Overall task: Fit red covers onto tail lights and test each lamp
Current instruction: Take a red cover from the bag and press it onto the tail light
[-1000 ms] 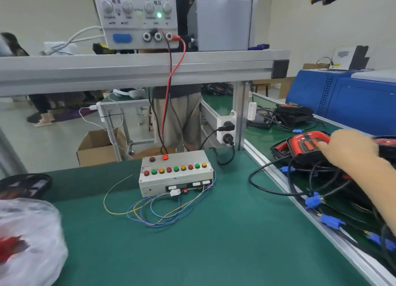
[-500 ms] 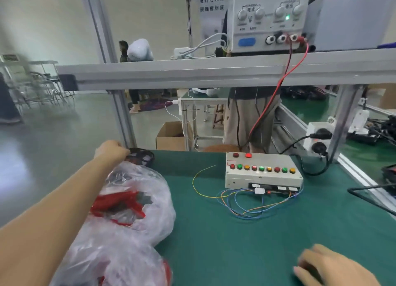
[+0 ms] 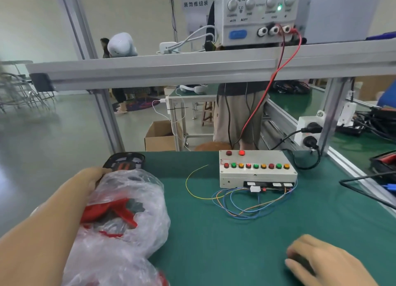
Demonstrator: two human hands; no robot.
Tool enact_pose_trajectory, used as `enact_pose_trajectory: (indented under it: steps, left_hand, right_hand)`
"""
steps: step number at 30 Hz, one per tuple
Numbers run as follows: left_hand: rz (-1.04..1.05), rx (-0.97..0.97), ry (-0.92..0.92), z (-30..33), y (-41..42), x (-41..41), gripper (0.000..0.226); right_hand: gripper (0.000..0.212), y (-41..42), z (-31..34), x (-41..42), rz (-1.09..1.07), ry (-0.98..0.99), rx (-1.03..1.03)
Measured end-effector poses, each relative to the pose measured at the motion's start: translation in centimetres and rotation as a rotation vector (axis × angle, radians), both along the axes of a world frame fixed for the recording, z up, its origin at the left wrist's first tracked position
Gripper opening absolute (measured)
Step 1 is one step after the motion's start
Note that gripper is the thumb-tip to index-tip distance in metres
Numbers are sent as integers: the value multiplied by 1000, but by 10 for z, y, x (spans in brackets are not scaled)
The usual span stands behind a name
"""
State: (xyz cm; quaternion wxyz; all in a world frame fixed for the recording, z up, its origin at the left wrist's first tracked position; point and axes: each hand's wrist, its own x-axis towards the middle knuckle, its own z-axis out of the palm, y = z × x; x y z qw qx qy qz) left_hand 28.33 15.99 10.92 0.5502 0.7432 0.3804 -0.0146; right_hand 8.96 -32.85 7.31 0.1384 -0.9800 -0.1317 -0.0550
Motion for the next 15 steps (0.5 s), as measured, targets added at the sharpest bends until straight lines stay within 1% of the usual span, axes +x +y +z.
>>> enact_pose_trajectory:
  steps: [2,4,6,8,10,11,12,14,15]
  left_hand:
    - [-46,-89,23,2,-4,-1,23]
    - [-86,-94,-2,7,-7,-4,27]
    - [-102,-71,-75,14,-10,-7,27]
    - [-139,-49,-176,27,-17,-12,22]
    - [-251,-8,-278,45,-29,-21,16]
    - [-321,8,-323,54,-37,-25,16]
    - [-391,14,-354,63,-47,-32,18]
    - [-537,14,-391,76,-75,-45,24]
    - [-613,5,-406,79,-93,-52,26]
  right_hand:
    - [35,5,2,1,-2,-6,9]
    - [31,10,7,4,-15,-31,6]
    - [26,14,12,8,-41,-58,26]
    - [20,16,18,10,-37,-66,34]
    - [16,18,22,12,-18,-37,69]
    - [14,19,23,14,-6,-14,127]
    - [15,22,24,16,14,10,229]
    - [26,30,27,22,58,78,535]
    - [34,35,29,24,78,139,690]
